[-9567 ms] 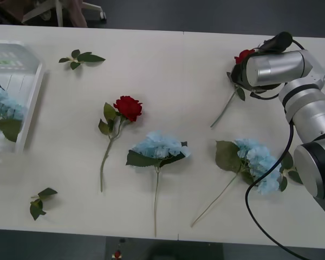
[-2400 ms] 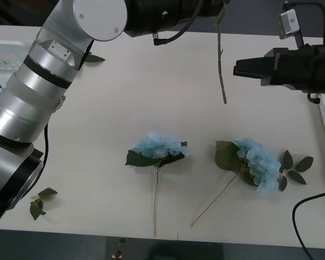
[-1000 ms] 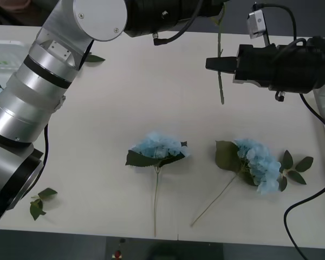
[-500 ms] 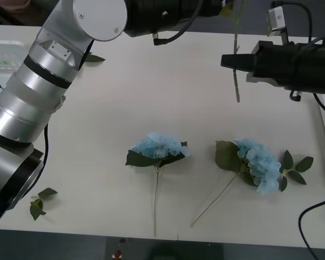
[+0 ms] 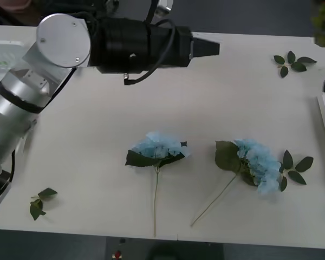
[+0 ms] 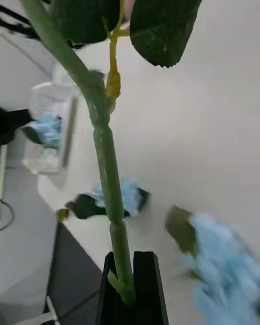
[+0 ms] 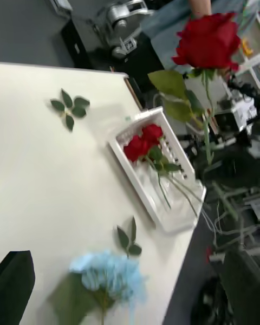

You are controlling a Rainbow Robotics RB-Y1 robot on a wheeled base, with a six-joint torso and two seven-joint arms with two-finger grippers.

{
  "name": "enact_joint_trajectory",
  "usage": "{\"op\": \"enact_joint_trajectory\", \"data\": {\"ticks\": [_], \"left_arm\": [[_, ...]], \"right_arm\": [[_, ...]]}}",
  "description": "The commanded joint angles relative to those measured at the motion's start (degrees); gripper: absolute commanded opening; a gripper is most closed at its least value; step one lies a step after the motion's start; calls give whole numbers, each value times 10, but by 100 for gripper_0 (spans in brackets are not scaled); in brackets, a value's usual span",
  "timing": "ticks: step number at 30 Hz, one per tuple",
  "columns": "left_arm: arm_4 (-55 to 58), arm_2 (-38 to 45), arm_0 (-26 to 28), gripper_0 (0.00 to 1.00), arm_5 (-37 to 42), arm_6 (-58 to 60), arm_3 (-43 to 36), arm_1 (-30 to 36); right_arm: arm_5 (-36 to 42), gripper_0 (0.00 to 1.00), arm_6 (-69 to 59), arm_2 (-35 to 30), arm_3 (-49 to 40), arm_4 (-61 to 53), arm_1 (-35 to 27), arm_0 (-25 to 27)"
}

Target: Put the red flowers into the right box and the blue flowers into the left box

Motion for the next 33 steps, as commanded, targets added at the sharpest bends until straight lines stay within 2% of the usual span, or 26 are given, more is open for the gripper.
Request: {"op": "enact_joint_trajectory", "data": {"ticks": [1,4,8,11,16,24,27,33], "left_arm": [[4,32,63,100,38,-15,-85,39],[4,47,123,100,49,-16,-142,64],[-1,56,201,100,49,-10,-197,92],[0,58,254,100,52,-8,-221,108],[-37,65,318,100,108,-1,-249,118],[-110,64,370,100,196,5,-273,115],[-151,57,374,100,230,15,-273,94],[-264,2,367,100,239,85,-272,54]], "right_arm": [[32,0,-47,-67,-5,84,-66,42],[57,0,-48,-95,26,136,-92,62],[67,0,-41,-103,87,170,-122,60],[53,0,-39,-103,115,211,-138,56],[17,0,-38,-100,123,317,-142,55],[-41,0,-40,-42,123,448,-130,54],[-63,0,-46,-22,123,491,-113,54],[-95,0,-48,-12,124,550,-72,53]]}}
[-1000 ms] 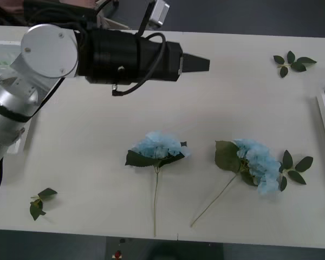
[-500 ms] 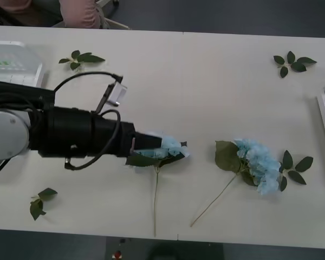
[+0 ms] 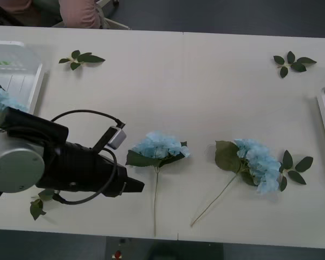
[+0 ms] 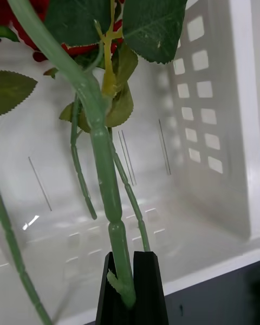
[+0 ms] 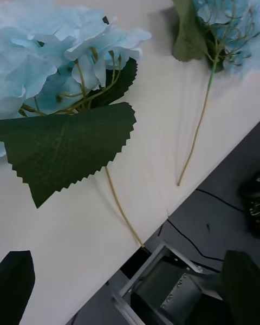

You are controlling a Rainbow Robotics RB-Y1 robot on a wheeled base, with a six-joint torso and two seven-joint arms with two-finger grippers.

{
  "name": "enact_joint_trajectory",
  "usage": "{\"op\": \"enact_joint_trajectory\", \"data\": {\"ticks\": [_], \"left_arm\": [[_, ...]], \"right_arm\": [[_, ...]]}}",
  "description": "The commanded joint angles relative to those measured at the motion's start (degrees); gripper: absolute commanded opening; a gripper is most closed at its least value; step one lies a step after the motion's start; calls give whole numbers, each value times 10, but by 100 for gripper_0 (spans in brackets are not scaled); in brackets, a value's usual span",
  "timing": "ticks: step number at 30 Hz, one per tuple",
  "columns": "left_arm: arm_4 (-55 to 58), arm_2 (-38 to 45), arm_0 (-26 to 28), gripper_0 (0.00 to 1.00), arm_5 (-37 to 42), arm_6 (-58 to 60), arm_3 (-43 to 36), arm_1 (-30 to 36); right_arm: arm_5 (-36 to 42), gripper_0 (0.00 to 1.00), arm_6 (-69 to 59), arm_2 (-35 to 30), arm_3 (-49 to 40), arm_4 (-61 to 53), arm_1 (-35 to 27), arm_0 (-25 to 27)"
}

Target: Put the red flowers into the right box and the blue flowers into the left box

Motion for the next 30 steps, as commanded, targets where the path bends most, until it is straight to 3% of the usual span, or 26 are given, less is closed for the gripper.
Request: {"op": "enact_joint_trajectory", "data": {"ticks": [1,7,9,10,12,14,21,30], "left_arm": [[-69,-50,-11,100,1,86,-16,-27],[-152,-124,-44,100,1,158,14,-61],[-166,-138,-53,100,1,169,28,-67],[-176,-145,-59,100,1,178,38,-72],[-194,-159,-74,100,1,182,56,-83],[-209,-171,-89,100,1,184,76,-95],[-245,-184,-120,100,-5,191,131,-127],[-268,-207,-181,100,-5,206,217,-163]], "right_arm": [[-16,0,-14,-14,-8,27,28,-8],[-51,0,-15,-14,-8,42,66,-8],[-55,6,-14,-14,-8,45,71,-8],[-58,25,-14,-14,-8,46,75,-8],[-60,78,-11,-14,-8,48,75,-8],[-60,98,-10,-14,-8,47,75,-8],[-9,100,1,-29,-17,27,52,-16],[188,100,-16,-122,-64,-28,46,-63]]}}
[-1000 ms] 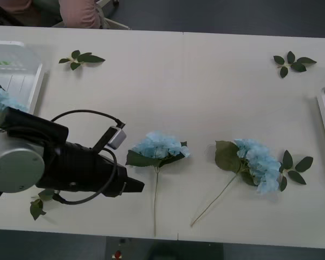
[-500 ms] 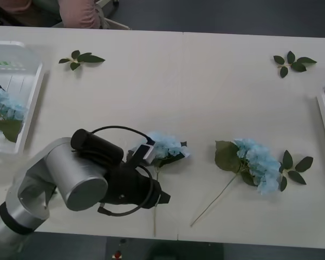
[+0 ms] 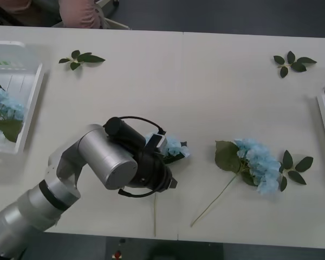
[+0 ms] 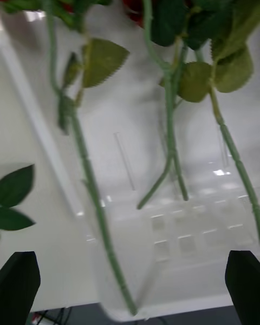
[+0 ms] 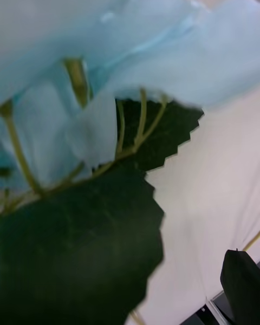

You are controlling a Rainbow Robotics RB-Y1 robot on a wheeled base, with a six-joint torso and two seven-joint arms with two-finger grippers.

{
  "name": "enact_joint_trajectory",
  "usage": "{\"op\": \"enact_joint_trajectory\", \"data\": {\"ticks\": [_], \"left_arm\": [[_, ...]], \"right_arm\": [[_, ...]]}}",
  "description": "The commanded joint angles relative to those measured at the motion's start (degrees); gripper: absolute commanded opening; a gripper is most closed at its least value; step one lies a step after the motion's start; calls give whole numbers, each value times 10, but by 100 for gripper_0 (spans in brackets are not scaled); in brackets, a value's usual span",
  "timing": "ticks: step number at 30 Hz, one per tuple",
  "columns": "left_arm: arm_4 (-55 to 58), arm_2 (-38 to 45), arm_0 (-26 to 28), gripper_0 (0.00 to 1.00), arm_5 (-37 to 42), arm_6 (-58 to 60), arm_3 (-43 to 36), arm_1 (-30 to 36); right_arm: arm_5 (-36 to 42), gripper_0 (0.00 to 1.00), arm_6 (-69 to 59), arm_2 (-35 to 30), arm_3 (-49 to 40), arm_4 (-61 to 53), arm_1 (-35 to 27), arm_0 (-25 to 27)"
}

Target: Put the red flowers into the right box and the blue flowers into the left box

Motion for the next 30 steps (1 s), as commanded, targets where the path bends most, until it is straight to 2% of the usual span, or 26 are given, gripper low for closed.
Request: {"op": "enact_joint_trajectory", "data": {"ticks": [1,7,11,20,27,28,29,30], "left_arm": [[-11,-18,-32,100,-5,37,11,-6],[-18,-42,-57,100,-5,51,33,-7],[-25,-44,-61,100,-6,58,48,-15],[-34,-59,-66,100,-34,62,75,-18],[-41,-64,-67,100,-34,60,74,-18],[-42,-65,-67,92,-34,60,75,-18],[-43,-64,-67,64,-34,59,75,-18],[-43,-64,-67,42,-34,58,75,-18]], "right_arm": [[57,100,-25,-23,-29,-20,-34,-35],[136,100,-137,-23,-64,-59,-34,-64],[169,100,-251,-6,-137,-60,-21,-67],[176,100,-479,8,-326,-44,83,-66],[176,100,-620,77,-455,21,157,-58],[176,100,-631,83,-463,25,162,-55],[176,100,-658,99,-478,35,173,-50],[176,100,-671,108,-486,41,178,-46]]}}
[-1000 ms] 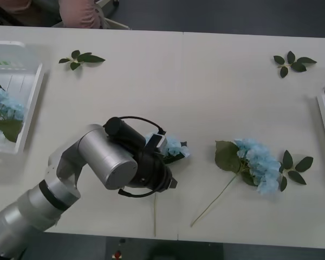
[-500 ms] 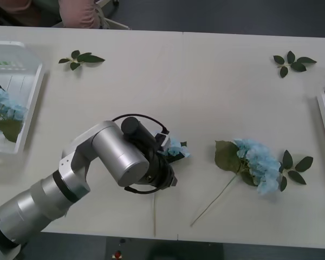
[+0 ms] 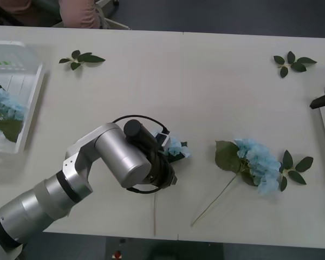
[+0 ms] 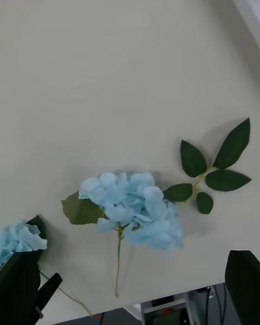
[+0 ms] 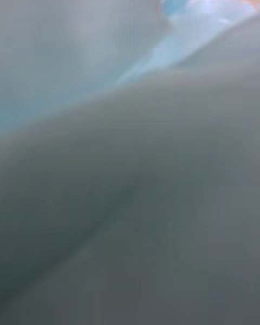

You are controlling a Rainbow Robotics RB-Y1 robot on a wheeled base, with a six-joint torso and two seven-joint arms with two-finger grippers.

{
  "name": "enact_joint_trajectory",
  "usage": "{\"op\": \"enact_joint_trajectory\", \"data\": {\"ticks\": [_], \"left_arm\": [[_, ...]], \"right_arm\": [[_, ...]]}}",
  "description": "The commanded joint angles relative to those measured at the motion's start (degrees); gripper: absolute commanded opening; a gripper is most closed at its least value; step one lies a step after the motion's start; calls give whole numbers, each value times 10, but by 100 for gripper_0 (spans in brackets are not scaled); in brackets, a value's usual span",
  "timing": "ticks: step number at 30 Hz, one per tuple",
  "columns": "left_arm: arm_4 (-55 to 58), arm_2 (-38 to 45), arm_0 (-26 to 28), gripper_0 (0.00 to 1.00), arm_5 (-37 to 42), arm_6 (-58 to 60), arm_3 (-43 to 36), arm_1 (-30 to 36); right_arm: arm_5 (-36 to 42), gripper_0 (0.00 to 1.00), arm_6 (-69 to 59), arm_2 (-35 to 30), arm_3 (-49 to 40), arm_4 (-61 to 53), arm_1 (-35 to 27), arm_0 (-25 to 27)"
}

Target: Put the red flowers into the right box and the blue flowers into the left box

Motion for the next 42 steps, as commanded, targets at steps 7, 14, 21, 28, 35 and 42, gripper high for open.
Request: {"op": "enact_joint_trajectory", "data": {"ticks": [7,14,21,28,35,42], "left_arm": [[-13,-6,-11,0,-6,11,-2,-8],[-23,-6,-12,0,-6,2,-2,-8],[-34,-6,-12,0,-6,-3,-12,-7],[-13,14,-37,0,27,-8,-101,41],[113,127,-94,0,151,-9,-234,126],[270,298,-97,0,234,-80,-243,223]], "right_arm": [[-1,100,-151,101,-81,45,51,43],[-1,100,-174,190,-116,117,75,68],[-1,100,-181,285,-118,229,103,80],[-12,100,-185,357,-111,308,125,100],[-34,100,-177,365,-88,311,154,113],[-73,100,-174,386,-59,328,171,119]]}}
